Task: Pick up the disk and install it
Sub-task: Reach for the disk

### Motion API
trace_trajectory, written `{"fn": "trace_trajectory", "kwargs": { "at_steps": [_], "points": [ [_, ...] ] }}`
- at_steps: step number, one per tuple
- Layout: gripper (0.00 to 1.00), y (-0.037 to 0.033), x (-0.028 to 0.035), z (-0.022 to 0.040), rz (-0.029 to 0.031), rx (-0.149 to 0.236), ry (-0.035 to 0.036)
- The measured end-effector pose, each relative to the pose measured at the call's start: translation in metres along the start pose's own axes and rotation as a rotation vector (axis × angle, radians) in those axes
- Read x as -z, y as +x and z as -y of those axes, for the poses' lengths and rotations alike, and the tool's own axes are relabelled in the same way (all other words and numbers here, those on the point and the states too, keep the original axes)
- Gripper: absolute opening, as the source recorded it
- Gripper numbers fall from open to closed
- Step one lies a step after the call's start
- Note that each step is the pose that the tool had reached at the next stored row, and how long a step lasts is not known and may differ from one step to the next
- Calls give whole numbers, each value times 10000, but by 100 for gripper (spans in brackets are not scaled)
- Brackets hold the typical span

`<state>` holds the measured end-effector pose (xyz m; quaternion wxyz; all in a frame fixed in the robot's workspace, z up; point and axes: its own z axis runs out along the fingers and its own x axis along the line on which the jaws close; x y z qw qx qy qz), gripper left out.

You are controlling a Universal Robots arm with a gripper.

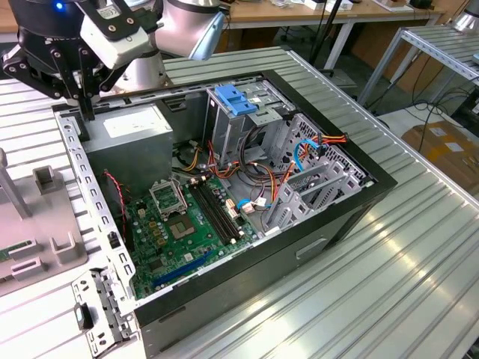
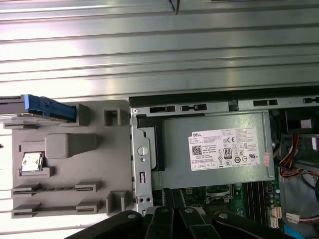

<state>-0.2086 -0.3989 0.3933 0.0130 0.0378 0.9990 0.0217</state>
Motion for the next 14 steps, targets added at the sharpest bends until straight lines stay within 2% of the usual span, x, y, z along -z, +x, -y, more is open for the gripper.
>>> {"fn": "trace_trajectory", "kwargs": {
  "at_steps": [14],
  "points": [
    [11, 127, 3, 10, 1, -1, -1]
  ]
}}
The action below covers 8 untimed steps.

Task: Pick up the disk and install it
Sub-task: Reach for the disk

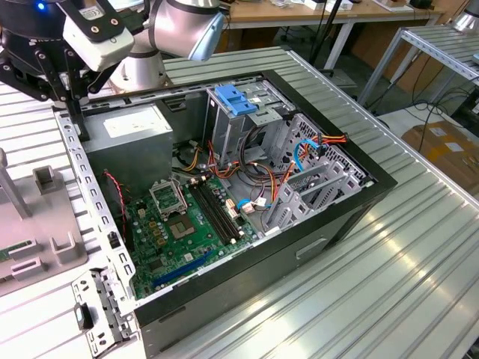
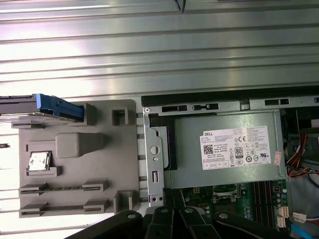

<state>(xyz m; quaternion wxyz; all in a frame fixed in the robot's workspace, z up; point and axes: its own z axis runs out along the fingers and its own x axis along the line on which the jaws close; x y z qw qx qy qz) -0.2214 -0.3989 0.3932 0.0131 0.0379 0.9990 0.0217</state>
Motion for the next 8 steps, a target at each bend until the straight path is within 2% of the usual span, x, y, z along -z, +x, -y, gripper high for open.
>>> {"fn": "trace_trajectory", "kwargs": {
  "at_steps": [8],
  "points": [
    [11, 50, 2, 4, -1, 0, 1]
  ]
}}
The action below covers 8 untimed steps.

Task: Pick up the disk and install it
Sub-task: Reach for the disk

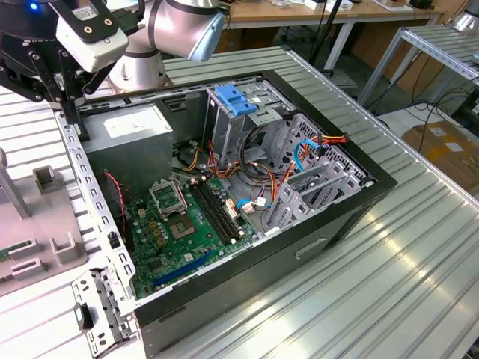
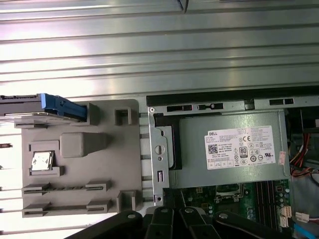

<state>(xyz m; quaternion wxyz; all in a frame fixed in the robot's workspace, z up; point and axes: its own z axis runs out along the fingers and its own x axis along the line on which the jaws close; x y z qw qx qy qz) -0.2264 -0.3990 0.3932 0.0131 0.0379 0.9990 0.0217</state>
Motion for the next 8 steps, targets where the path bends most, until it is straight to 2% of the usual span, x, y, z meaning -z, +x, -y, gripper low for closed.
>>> {"fn": "trace_trajectory", "kwargs": {
  "at_steps": [8],
  "points": [
    [11, 68, 2, 5, 0, 1, 0]
  ]
}}
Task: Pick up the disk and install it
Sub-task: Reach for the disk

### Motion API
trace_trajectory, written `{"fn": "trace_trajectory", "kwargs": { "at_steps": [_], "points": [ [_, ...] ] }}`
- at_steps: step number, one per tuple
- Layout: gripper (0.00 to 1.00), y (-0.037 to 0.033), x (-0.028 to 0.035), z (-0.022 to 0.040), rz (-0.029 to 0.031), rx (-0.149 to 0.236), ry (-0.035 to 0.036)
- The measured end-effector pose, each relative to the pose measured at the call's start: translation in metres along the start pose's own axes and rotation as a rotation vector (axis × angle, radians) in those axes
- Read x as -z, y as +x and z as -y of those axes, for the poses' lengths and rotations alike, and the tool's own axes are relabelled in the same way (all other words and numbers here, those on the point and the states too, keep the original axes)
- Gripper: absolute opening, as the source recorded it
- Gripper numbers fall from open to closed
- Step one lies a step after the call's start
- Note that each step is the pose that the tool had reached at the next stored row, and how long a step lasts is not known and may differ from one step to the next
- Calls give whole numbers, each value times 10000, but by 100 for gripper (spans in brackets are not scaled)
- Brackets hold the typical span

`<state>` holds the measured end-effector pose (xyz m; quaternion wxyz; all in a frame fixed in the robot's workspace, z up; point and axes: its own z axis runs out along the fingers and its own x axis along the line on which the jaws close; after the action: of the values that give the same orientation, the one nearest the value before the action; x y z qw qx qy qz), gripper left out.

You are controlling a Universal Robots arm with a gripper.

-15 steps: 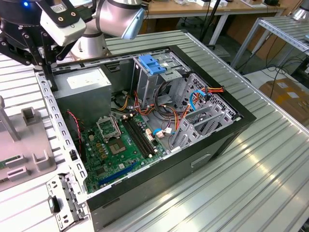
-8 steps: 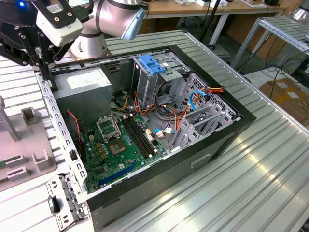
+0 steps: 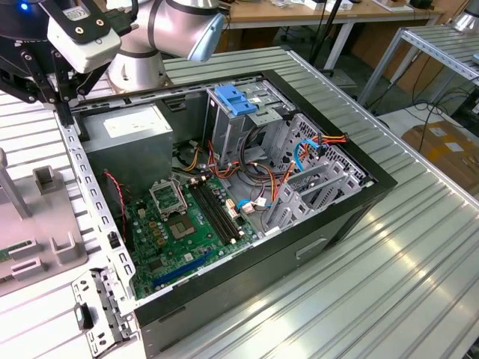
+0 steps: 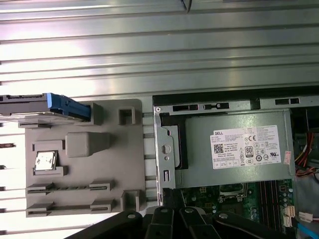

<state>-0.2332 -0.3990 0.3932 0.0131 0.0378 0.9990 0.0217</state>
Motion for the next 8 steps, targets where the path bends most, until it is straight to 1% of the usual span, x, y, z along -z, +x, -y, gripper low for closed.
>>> {"fn": "trace_trajectory", "kwargs": {
  "at_steps": [5, 8],
  "points": [
    [11, 34, 1, 2, 0, 0, 0],
    [11, 66, 2, 5, 0, 0, 0]
  ]
}}
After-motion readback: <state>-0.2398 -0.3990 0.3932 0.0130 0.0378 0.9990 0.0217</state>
